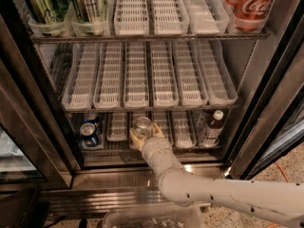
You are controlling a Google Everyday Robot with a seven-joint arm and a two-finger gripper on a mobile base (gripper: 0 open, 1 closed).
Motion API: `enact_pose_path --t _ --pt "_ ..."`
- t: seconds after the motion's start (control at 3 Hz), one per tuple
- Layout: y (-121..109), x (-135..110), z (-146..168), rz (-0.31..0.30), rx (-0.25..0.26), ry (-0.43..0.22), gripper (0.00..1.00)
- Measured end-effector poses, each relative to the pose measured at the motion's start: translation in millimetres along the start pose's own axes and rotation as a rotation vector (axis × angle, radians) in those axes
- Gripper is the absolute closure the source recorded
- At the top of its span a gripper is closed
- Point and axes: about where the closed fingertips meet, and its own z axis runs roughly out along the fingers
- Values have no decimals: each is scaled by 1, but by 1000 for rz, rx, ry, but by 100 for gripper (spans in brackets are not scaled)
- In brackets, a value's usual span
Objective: Pick 7up can from bottom shelf of fridge
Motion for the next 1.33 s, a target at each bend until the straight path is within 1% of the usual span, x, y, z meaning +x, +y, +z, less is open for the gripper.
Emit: enact_pose_path --t 0.33,0.67,1.0,1.33 --pt "2 0 -3 6 -9 4 100" --pt "9 -1 -30 17 -47 35 100" --pt "18 -7 -71 44 -107 62 100" --pt "22 -18 -106 125 -176 66 100"
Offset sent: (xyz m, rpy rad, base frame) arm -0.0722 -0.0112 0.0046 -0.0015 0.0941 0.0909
